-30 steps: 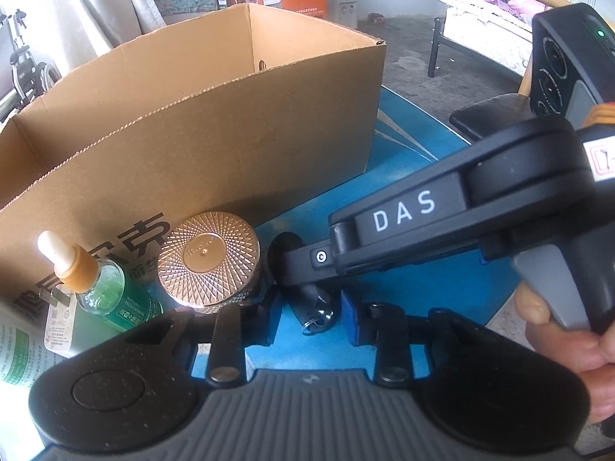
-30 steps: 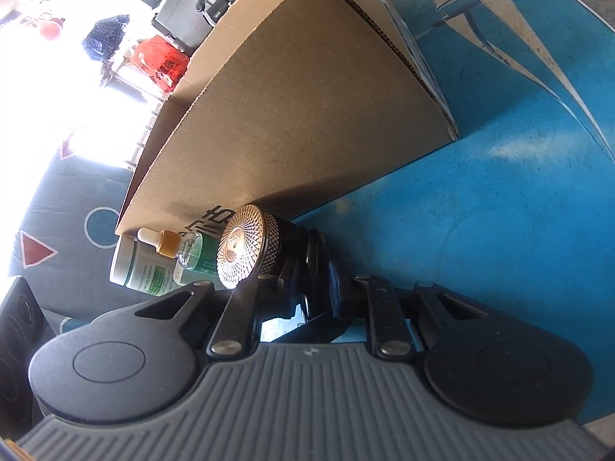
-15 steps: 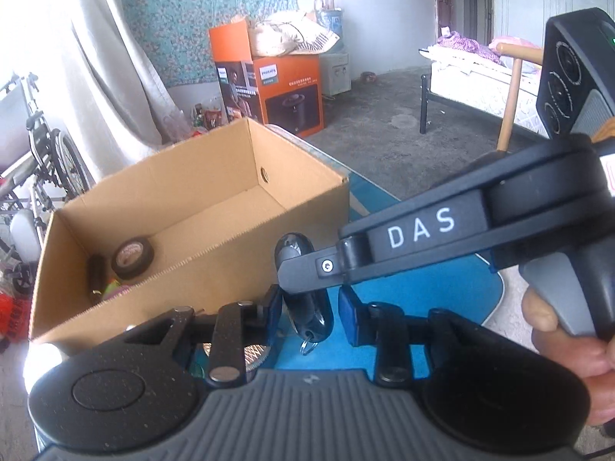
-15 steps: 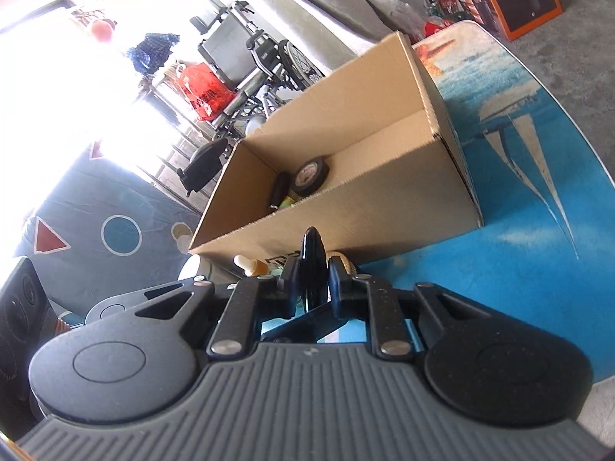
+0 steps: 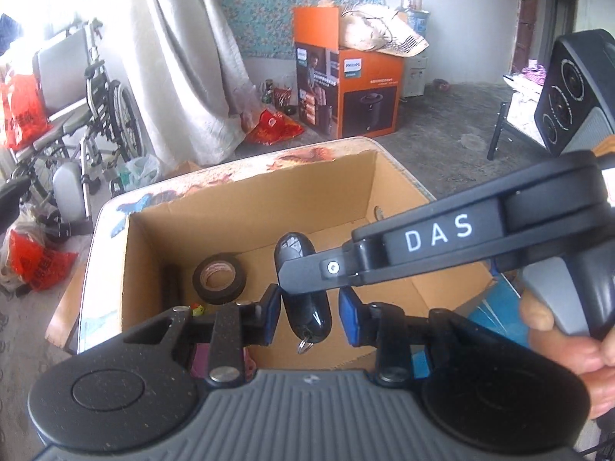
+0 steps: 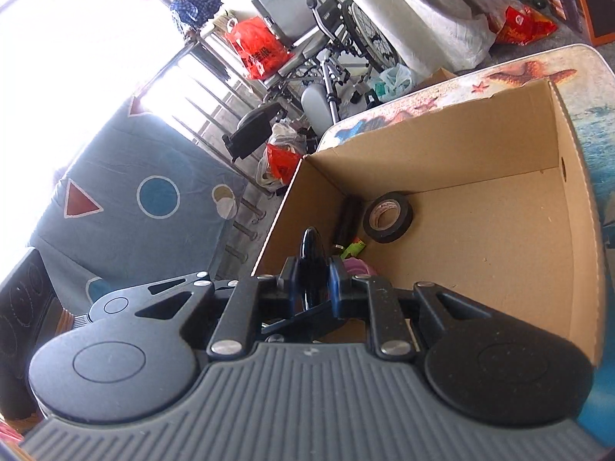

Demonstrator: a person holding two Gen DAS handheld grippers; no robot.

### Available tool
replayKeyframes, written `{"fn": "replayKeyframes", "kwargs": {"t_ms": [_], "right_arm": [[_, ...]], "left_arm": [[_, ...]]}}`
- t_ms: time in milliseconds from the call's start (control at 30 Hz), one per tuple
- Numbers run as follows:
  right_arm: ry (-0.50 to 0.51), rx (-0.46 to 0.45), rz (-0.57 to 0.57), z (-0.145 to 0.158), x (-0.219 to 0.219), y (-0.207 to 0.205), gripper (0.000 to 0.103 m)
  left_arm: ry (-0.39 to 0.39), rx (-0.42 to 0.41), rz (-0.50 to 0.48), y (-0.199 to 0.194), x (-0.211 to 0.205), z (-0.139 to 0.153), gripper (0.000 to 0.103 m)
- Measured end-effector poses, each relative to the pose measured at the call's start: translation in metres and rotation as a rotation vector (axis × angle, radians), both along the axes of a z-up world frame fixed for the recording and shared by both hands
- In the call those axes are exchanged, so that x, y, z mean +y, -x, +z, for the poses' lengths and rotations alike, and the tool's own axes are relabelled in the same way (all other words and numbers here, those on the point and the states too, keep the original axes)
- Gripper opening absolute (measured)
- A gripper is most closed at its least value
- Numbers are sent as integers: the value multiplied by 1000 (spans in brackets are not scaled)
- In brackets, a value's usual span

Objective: Organize rigid objects
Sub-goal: 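Carry the black oval case into the box and open the right gripper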

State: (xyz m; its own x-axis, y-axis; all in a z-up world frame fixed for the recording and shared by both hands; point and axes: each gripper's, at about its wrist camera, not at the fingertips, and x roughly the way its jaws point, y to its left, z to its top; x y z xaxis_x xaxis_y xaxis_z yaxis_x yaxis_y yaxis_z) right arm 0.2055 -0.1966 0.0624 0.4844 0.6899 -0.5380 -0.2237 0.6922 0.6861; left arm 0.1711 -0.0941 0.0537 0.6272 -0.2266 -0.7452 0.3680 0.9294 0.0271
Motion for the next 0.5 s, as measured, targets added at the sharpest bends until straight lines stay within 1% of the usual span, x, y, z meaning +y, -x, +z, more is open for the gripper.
{"fn": "replayKeyframes", "kwargs": {"t_ms": [67, 133, 200, 233, 300, 400, 500], "right_arm": [[-23, 86, 21, -14, 3, -29, 15], [-26, 170, 43, -31, 11, -57, 15], [-24, 232, 53, -47, 16, -74, 15], [-19, 263, 56, -57, 21, -82, 15], [-8, 297, 62, -69, 25, -92, 15], [11, 337, 65, -88, 33, -101, 15], [40, 363, 72, -98, 42, -107, 15]], "left_arm": [[15, 63, 44, -20, 12, -11, 33], [25, 116, 84, -37, 20, -22, 34], [17, 156, 124, -46, 24, -36, 34], [3, 165, 143, -51, 26, -40, 36], [-14, 184, 172, -58, 32, -47, 40], [0, 202, 194, -62, 42, -51, 42], [5, 202, 198, -60, 45, -50, 44]]}}
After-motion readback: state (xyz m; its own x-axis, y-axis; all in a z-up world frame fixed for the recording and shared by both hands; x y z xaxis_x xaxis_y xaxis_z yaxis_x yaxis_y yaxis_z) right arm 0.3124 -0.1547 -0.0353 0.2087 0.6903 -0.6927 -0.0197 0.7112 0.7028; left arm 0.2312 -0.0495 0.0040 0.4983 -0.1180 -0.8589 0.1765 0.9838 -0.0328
